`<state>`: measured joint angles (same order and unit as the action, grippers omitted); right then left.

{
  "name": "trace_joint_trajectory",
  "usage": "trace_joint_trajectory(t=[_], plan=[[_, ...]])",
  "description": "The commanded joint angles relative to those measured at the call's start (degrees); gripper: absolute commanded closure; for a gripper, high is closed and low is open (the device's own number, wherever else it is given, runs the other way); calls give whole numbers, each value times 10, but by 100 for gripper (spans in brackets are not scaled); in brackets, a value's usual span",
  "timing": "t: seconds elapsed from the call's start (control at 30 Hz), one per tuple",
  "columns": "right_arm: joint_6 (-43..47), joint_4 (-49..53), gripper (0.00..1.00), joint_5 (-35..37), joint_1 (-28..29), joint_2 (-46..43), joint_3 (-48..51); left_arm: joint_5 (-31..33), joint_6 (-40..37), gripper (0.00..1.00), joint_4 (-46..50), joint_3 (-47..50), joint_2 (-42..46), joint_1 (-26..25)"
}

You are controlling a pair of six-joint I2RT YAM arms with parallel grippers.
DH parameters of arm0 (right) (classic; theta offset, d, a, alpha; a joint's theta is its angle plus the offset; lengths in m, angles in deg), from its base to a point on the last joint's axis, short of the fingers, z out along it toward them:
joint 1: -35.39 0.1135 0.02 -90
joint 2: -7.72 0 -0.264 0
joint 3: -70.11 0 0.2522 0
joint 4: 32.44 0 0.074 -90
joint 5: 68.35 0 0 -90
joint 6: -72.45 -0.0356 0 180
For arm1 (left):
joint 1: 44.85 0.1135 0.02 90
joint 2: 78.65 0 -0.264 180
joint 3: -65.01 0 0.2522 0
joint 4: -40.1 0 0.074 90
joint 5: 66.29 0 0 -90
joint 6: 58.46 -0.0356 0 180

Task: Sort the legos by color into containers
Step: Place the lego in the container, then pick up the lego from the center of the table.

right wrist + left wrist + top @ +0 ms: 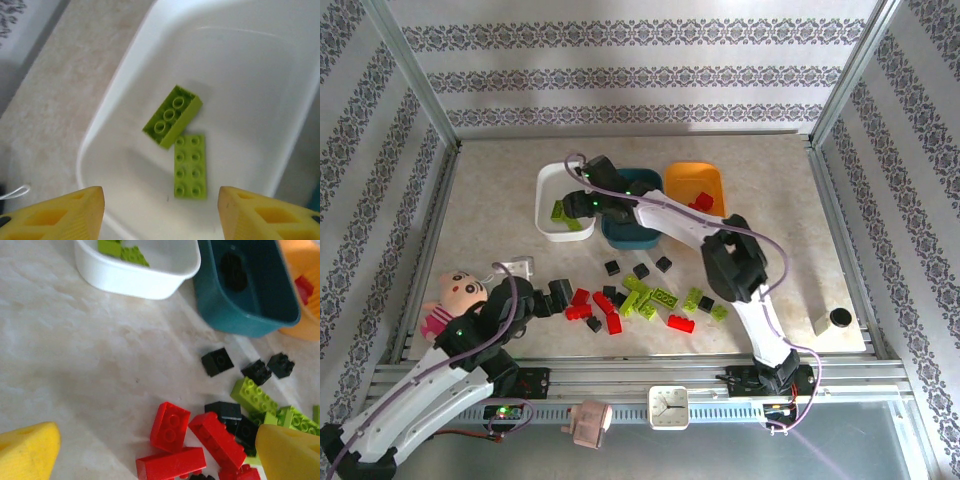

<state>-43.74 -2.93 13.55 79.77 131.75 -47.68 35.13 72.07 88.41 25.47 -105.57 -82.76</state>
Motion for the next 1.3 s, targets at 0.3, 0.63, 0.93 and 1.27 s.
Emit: trace_joint_trajectory(t=[0.3, 0.63, 0.93, 1.27], plan=[[-34, -132, 39, 30, -29, -333, 434, -133, -101, 7, -211, -84, -365, -3], [-52, -136, 38, 44, -75, -505, 599, -103, -139, 29, -279, -210, -618, 1], [-46, -113, 38, 55, -85, -596, 643, -105, -125, 37, -309, -244, -704, 16], [-47, -108, 37, 64, -99, -629, 652, -118, -102, 60, -317, -201, -686, 16]])
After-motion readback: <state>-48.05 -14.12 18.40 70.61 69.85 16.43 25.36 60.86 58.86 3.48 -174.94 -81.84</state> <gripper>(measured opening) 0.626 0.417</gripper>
